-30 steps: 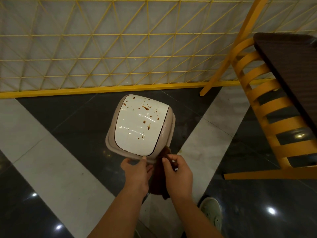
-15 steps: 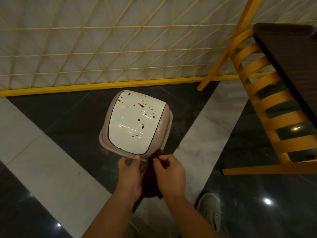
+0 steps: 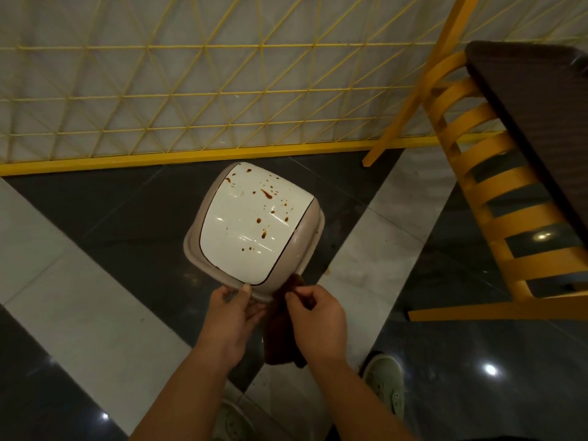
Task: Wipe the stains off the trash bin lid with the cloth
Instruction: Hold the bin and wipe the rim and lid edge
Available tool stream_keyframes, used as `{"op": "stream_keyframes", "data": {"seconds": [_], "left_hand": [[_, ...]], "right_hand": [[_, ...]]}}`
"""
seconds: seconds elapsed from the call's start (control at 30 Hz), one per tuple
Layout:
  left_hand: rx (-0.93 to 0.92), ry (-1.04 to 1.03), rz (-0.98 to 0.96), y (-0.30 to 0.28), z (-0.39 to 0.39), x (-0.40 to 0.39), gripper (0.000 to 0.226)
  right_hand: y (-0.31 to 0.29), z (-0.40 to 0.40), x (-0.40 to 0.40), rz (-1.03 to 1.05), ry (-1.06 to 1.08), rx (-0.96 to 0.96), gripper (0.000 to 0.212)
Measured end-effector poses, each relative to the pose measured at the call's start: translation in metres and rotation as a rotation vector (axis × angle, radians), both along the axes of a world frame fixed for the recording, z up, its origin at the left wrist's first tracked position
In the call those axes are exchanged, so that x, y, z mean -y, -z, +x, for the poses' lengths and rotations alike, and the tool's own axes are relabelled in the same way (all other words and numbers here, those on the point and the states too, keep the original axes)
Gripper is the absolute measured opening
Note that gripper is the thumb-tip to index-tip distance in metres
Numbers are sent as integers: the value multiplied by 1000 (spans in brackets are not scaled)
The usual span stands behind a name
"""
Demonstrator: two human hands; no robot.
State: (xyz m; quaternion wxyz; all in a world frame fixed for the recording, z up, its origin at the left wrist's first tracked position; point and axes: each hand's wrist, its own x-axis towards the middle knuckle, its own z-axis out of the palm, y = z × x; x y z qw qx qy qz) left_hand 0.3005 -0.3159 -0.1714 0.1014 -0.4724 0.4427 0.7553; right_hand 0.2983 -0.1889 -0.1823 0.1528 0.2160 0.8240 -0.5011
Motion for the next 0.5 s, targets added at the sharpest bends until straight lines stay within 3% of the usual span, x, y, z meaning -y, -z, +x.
{"op": "stream_keyframes", "data": {"seconds": [0.13, 0.37, 0.5], "left_hand": [[30, -95, -5, 0, 5, 16, 37], [75, -18, -38, -9, 7, -6, 28], [43, 14, -60, -9, 6, -4, 29]], "right_hand": [[-2, -2, -7, -50, 75, 21, 6], [-7, 13, 23, -106, 46, 31, 7], [-6, -18, 12, -74, 77, 2, 7]]}}
